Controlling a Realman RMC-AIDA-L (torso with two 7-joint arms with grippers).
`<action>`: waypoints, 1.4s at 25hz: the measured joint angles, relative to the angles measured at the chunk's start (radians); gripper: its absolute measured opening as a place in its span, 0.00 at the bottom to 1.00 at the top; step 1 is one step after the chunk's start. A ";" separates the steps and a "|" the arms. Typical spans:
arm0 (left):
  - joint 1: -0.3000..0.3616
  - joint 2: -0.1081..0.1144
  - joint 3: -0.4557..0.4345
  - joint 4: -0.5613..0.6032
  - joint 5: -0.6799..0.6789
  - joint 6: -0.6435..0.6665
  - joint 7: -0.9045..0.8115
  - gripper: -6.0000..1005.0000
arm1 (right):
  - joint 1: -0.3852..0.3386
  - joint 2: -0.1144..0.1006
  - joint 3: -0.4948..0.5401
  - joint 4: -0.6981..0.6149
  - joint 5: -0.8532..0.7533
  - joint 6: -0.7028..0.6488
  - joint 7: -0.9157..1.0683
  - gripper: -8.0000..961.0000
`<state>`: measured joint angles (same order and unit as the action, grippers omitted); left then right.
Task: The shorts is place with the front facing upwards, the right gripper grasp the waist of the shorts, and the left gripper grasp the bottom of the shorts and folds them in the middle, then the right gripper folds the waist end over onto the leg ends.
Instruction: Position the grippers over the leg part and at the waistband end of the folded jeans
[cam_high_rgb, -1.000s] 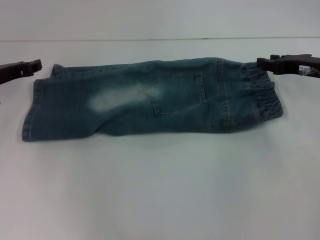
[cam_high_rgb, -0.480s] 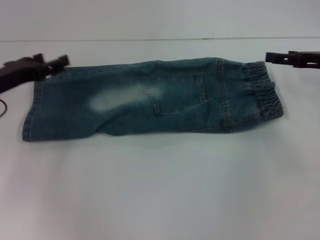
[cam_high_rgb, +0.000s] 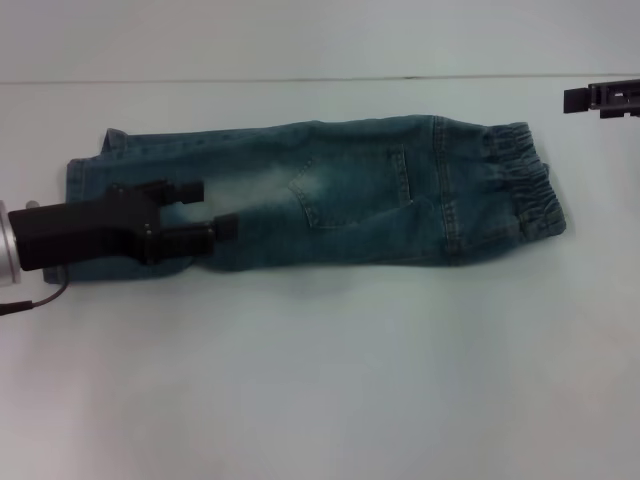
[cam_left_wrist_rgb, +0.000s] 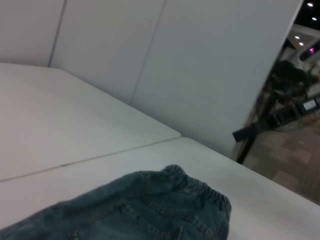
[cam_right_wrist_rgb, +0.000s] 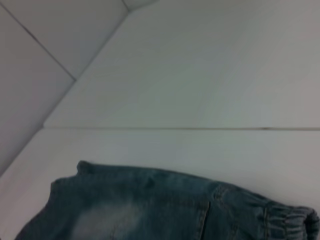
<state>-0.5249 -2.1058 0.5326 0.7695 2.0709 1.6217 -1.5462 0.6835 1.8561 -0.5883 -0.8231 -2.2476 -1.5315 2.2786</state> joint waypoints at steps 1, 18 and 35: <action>0.001 -0.001 0.007 0.000 0.000 0.000 0.000 0.86 | 0.007 -0.003 -0.014 -0.022 -0.017 -0.016 0.029 0.96; -0.015 -0.005 0.099 -0.007 0.003 -0.009 0.001 0.86 | 0.143 0.034 -0.135 0.064 -0.361 0.029 0.098 0.95; -0.013 -0.019 0.125 -0.021 0.004 -0.031 -0.008 0.86 | 0.161 0.090 -0.196 0.198 -0.359 0.293 0.025 0.95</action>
<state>-0.5378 -2.1244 0.6581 0.7484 2.0752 1.5912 -1.5547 0.8448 1.9464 -0.7848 -0.6255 -2.6071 -1.2386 2.3037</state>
